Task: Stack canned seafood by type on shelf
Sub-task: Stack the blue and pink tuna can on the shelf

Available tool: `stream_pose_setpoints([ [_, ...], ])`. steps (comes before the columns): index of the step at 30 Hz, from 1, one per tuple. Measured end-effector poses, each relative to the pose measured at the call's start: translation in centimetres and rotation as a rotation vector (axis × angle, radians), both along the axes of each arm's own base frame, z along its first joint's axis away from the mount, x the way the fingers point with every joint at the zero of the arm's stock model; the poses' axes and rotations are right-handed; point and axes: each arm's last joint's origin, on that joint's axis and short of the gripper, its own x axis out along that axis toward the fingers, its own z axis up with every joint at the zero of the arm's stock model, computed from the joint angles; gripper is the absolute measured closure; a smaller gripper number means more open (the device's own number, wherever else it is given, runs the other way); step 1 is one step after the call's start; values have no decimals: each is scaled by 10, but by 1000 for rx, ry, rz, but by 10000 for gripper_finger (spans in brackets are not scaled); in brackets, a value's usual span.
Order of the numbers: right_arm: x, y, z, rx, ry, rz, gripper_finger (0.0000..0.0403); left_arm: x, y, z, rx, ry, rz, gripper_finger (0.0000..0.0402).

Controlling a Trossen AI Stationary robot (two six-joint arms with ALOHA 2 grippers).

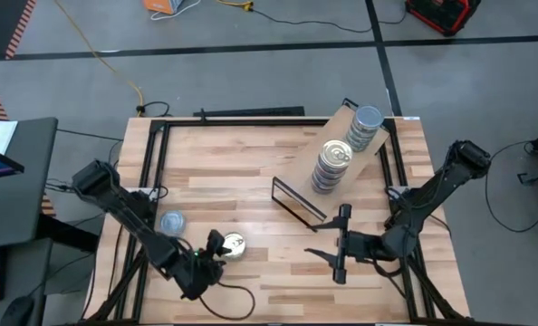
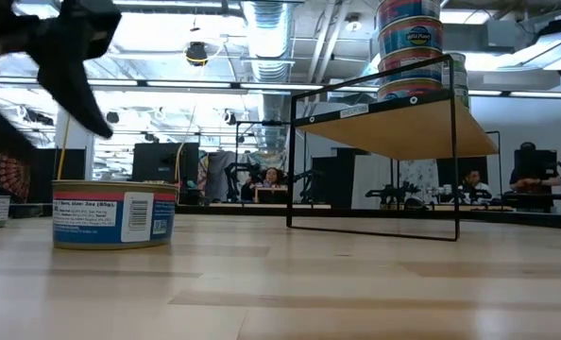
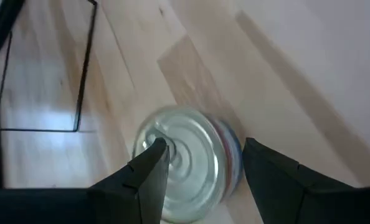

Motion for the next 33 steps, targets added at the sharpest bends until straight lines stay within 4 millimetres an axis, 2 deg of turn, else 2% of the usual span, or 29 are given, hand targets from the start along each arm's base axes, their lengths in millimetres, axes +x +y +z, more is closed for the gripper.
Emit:
stream_pose_setpoints([
  [7,1,-1,-1,10,2,-5,132,3,-4,-33,171,46,10,209],
  [10,1,-1,-1,10,3,-5,132,7,-3,-46,278,24,43,227],
  [13,1,-1,-1,7,6,-5,132,12,2,-57,344,20,85,265],
  [19,1,-1,-1,7,6,-5,132,28,16,-73,372,22,184,369],
  [21,1,-1,-1,7,6,-5,132,29,19,-74,354,25,203,392],
  [27,1,-1,-1,6,7,-5,132,29,21,-69,244,42,238,401],
  [33,1,-1,-1,13,8,-4,132,26,20,-49,127,18,250,401],
])
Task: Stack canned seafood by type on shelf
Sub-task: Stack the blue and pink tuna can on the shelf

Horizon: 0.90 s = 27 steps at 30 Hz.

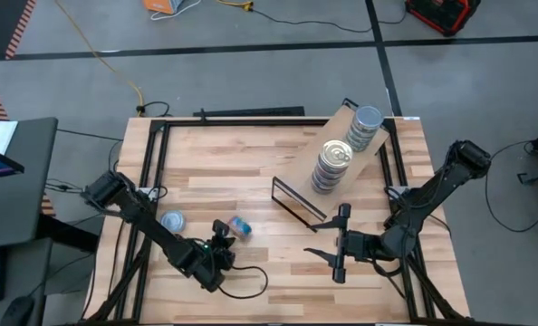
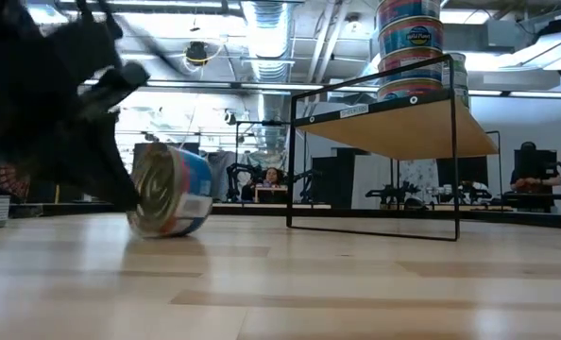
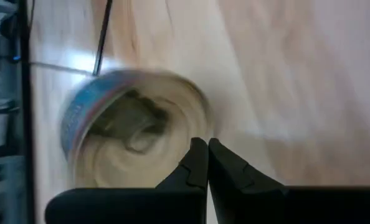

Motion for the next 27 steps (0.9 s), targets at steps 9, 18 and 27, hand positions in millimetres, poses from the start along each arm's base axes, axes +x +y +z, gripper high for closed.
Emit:
stream_pose_setpoints([
  [9,0,0,0,4,1,1,132,-1,-4,53,-315,-44,-42,401],
  [18,5,-6,-4,33,22,-23,132,28,28,117,-592,-54,45,273],
  [27,2,-9,-10,75,88,-21,132,50,76,117,-595,25,21,67],
])
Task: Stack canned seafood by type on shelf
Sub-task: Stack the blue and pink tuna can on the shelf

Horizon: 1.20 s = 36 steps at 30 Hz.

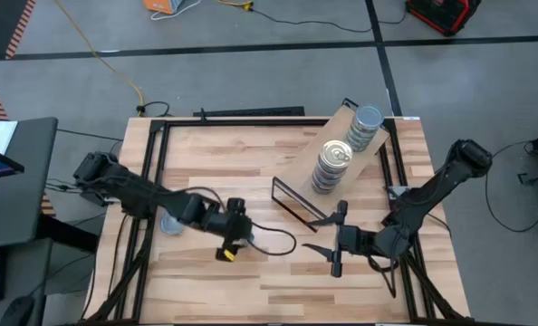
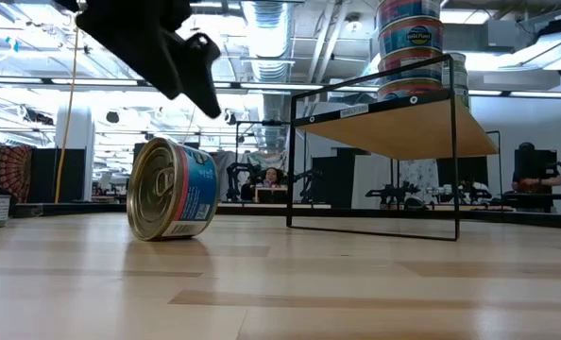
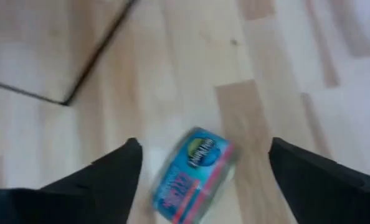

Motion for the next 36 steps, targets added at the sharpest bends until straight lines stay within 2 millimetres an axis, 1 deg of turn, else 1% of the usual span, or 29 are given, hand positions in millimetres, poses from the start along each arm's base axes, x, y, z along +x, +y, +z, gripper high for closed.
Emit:
stream_pose_setpoints([
  [3,-5,0,3,-6,6,10,132,5,15,-5,-56,58,-48,52],
  [8,-8,-4,4,-27,32,11,132,15,34,-24,-103,162,-155,57],
  [12,-5,-8,3,-37,43,-10,132,17,42,-33,-40,211,-246,60],
  [18,2,-19,1,-74,62,-55,132,15,44,-34,-13,223,-291,67],
  [21,5,-24,1,-88,63,-75,132,14,44,-34,-16,241,-289,91],
  [24,7,-27,4,-94,64,-87,132,13,44,-35,-29,252,-304,128],
  [27,5,-26,10,-95,54,-80,132,13,42,-34,-59,242,-322,170],
  [30,2,-22,10,-103,54,-58,132,14,42,-34,-60,239,-328,206],
  [31,1,-21,10,-104,54,-55,132,14,42,-34,-59,238,-328,213],
  [36,-3,-18,12,-105,47,-44,132,14,43,-34,-43,232,-311,213],
])
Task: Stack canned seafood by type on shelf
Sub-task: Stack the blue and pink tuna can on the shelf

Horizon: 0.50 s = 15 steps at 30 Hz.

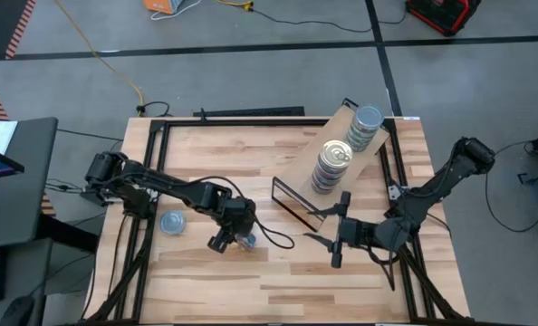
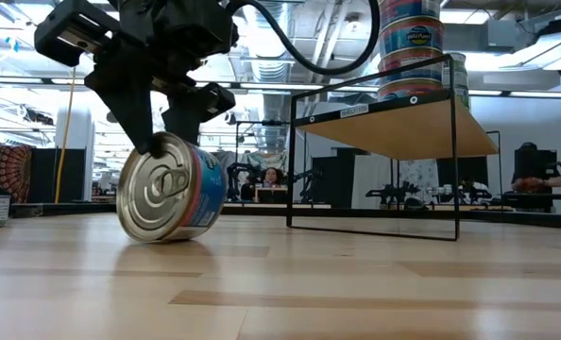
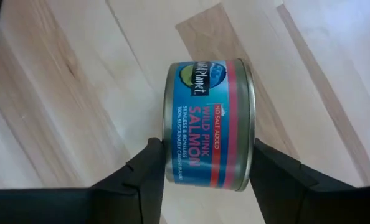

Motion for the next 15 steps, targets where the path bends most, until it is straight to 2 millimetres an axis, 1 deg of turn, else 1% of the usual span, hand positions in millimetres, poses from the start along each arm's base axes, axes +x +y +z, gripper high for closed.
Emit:
stream_pose_setpoints([
  [6,0,0,0,0,0,-1,132,1,0,2,-3,-21,11,213],
  [8,-3,1,1,-2,1,0,132,1,0,6,1,-25,15,224],
  [12,-24,5,11,1,-20,-60,132,2,0,34,-25,-103,22,255],
  [15,-38,12,16,6,-32,-88,132,2,3,52,-12,-169,28,289],
])
